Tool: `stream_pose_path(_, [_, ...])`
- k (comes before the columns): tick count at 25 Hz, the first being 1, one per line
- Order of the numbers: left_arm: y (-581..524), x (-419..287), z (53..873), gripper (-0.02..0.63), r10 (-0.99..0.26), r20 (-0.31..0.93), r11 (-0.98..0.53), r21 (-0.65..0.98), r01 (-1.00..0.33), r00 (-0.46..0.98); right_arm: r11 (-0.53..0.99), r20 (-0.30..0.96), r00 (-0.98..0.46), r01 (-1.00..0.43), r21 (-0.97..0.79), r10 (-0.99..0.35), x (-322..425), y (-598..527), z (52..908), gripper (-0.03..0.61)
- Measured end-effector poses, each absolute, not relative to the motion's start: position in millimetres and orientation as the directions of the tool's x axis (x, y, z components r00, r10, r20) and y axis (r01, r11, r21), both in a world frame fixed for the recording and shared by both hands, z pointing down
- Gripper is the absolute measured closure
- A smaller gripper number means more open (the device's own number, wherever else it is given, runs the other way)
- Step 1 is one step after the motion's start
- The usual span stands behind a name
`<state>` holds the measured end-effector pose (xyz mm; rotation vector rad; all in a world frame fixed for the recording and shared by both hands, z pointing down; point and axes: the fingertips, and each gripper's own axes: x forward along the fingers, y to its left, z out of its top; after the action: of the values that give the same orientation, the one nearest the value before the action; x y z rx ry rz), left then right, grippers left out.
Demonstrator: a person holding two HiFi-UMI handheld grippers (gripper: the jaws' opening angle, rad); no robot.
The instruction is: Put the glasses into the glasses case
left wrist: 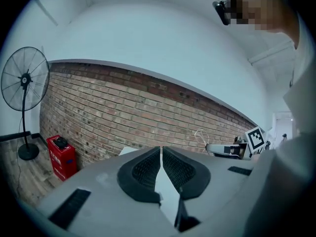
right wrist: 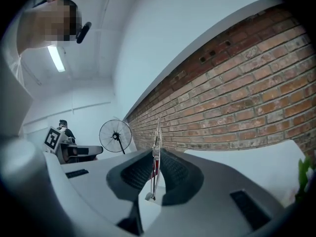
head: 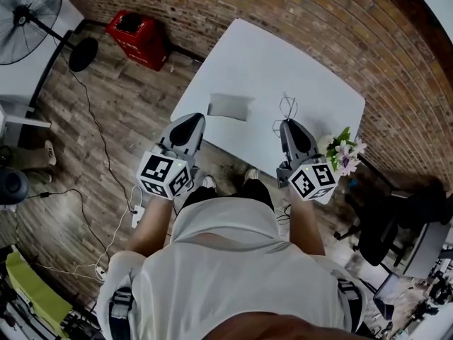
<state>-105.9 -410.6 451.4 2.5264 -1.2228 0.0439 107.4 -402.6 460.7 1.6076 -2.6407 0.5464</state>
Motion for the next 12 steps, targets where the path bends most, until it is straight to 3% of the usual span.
stream_pose_path(12, [-466,-48,435,0.588,-0.856,0.179,-0.45,0.207,-0.869,0.486,0.544,0.154,-0.599,-0.788,-0.29,-0.786,169,-484,455,0.485])
